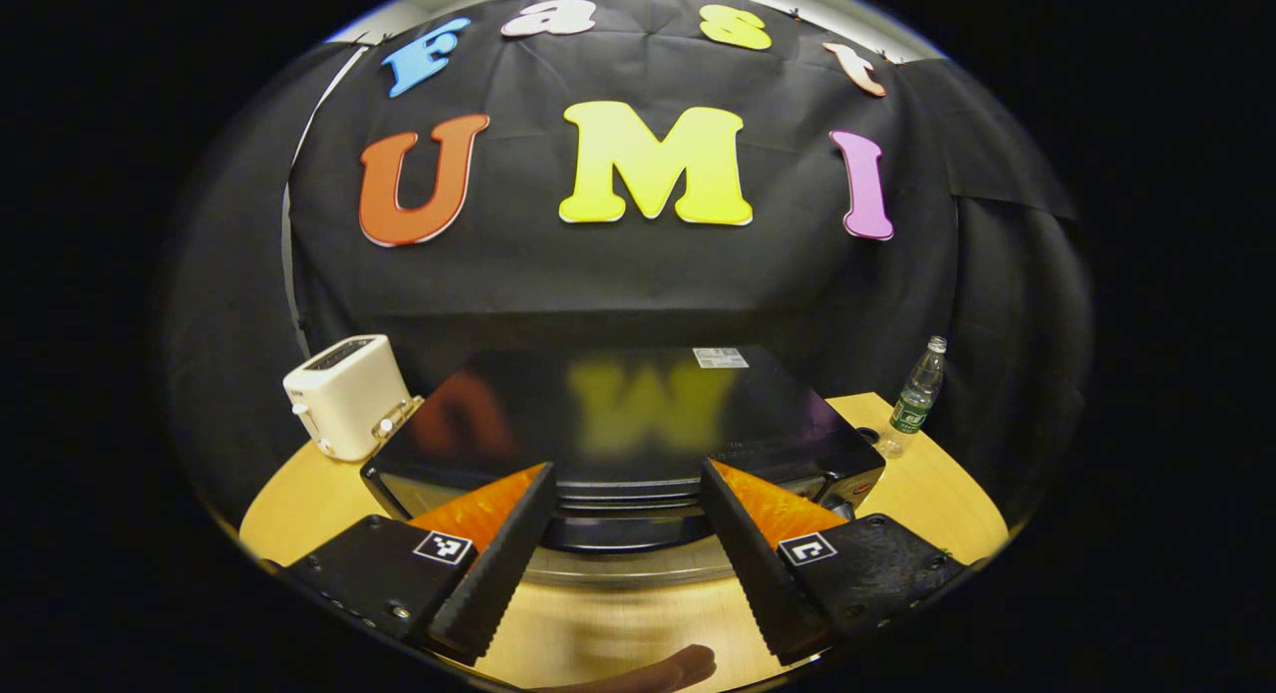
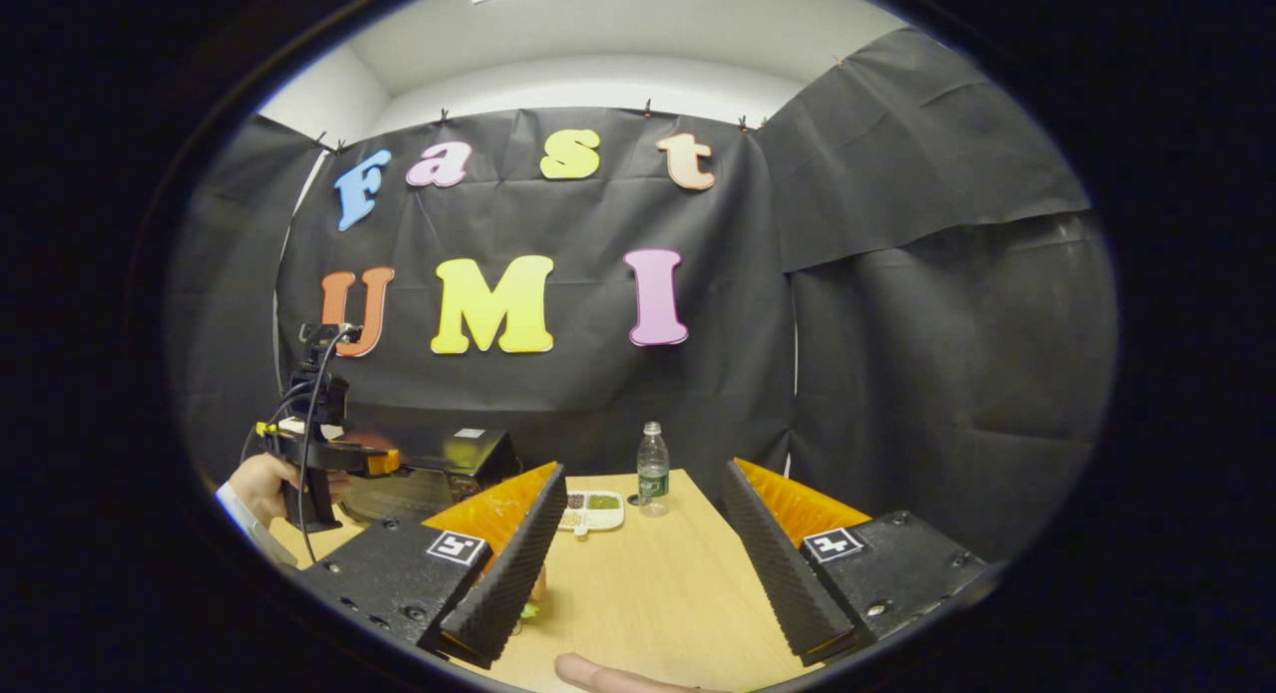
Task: Open the electric oven with the left hand, put the food in, and close the electric oven.
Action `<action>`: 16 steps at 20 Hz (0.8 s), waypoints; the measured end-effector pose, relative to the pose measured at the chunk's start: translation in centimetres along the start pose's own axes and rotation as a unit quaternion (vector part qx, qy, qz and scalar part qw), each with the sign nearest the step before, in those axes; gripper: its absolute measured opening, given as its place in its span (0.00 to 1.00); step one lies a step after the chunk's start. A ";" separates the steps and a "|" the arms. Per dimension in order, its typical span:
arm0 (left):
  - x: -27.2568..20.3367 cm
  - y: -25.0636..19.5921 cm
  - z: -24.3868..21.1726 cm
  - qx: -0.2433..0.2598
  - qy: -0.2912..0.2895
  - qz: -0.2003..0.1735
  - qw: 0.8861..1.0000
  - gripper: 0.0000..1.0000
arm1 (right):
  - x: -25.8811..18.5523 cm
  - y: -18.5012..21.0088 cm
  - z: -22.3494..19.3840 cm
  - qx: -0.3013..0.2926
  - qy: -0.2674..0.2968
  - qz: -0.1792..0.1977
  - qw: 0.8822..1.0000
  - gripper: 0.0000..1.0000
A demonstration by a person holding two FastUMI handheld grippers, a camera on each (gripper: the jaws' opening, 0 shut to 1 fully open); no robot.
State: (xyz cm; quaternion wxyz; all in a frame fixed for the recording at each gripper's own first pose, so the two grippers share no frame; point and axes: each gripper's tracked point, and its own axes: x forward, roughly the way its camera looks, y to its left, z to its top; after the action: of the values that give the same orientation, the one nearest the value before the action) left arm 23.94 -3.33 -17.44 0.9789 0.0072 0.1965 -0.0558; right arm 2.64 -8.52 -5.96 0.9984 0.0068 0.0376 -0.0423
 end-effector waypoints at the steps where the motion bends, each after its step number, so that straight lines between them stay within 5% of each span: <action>1: 0.3 0.1 0.2 -0.005 -0.008 -0.002 1.000 0.87 | 0.1 -0.1 -0.1 0.002 0.002 -0.002 1.000 0.96; 2: 0.2 0.0 -0.2 -0.013 0.000 -0.006 1.000 0.96 | 0.3 -0.1 -0.3 0.004 0.003 -0.005 1.000 0.96; 16: -5.4 -0.5 -3.1 -0.007 -0.015 -0.001 1.000 0.96 | -1.8 4.7 -1.1 -0.011 0.012 0.034 0.999 0.96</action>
State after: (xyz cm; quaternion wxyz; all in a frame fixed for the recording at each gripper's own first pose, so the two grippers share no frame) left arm 17.76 -3.11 -18.21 0.9818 -0.0006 0.1818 -0.0556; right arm 1.14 -3.68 -6.90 0.9987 -0.0022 0.0497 -0.0083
